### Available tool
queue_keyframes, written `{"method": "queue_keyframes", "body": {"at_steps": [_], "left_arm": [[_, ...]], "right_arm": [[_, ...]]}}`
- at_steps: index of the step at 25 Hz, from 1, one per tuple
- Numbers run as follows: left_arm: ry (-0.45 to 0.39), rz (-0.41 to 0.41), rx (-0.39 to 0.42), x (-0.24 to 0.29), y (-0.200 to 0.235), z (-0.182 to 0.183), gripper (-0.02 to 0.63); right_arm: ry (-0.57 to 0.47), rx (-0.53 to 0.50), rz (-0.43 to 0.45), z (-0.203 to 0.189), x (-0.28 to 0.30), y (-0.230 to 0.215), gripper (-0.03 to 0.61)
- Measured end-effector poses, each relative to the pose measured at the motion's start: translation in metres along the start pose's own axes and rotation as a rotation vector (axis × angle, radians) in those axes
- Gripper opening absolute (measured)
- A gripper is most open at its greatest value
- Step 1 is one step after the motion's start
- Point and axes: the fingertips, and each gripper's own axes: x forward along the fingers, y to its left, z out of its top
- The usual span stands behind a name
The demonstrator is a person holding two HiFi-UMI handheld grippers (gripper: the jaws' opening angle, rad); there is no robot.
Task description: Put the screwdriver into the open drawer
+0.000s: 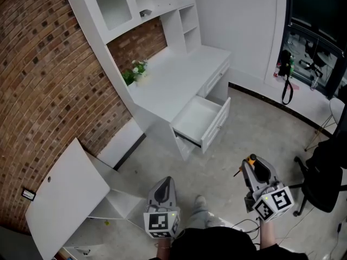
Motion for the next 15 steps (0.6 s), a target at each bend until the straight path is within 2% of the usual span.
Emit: {"method": "queue_keyframes", "body": {"at_steps": [15], "left_arm": [[-0.004,-0.089,-0.002,0.136,0.058,0.01,0.009]], "right_arm": [[0.022,-0.017,-0.022,0.0,0.13,-0.029,0.115]]}}
